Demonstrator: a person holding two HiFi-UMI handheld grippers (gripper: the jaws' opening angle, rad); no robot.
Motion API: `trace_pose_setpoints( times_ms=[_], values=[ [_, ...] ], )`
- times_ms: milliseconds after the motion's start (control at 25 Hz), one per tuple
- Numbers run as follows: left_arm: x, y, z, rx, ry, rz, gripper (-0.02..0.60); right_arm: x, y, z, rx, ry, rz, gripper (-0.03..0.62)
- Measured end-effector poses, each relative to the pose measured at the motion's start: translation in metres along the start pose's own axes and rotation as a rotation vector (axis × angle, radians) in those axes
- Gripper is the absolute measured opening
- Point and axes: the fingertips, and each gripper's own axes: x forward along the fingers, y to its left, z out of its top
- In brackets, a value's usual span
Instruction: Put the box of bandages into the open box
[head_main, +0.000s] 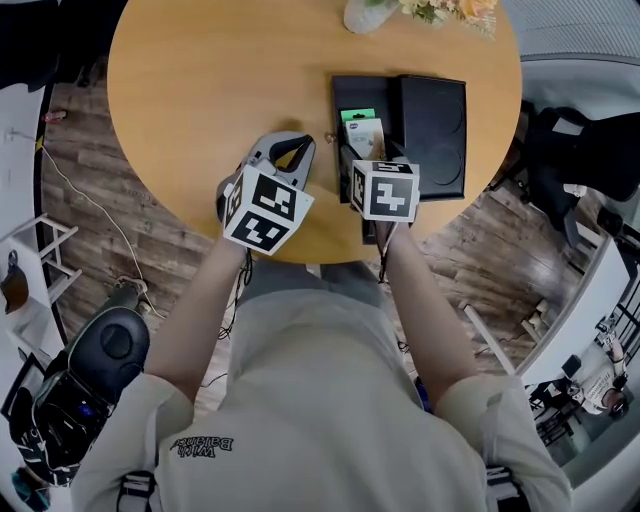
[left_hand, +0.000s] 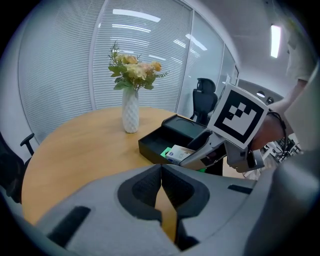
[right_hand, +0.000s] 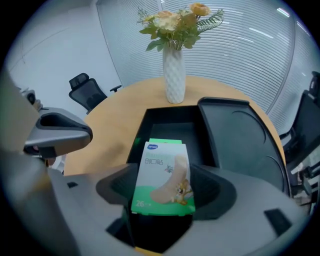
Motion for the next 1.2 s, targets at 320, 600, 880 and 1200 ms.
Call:
trace_pose_setpoints(
  times_ms=[320, 600, 880, 1200],
  values=[
    [-0.003, -0.008, -0.004, 0.005, 0.003, 0.004, 0.021, 0.001, 0.000, -0.003, -0.021, 0.020, -0.001, 0.311],
    [-0.010, -0.011, -0.002, 0.015, -0.006, 0.023, 0.021, -0.003, -0.002, 0.000, -0.004, -0.008, 0.001, 0.311],
    [-0.025, -0.010, 0.012, 0.035, -0.034, 0.054, 0.021, -0.027, -0.002, 0.025, -0.015, -0.113, 0.014, 0.310],
    [-0.052, -0.005, 0.045, 0.057, -0.094, 0.107, 0.021, -0.072, -0.002, 0.056, -0.041, -0.250, 0.007, 0.207]
  ],
)
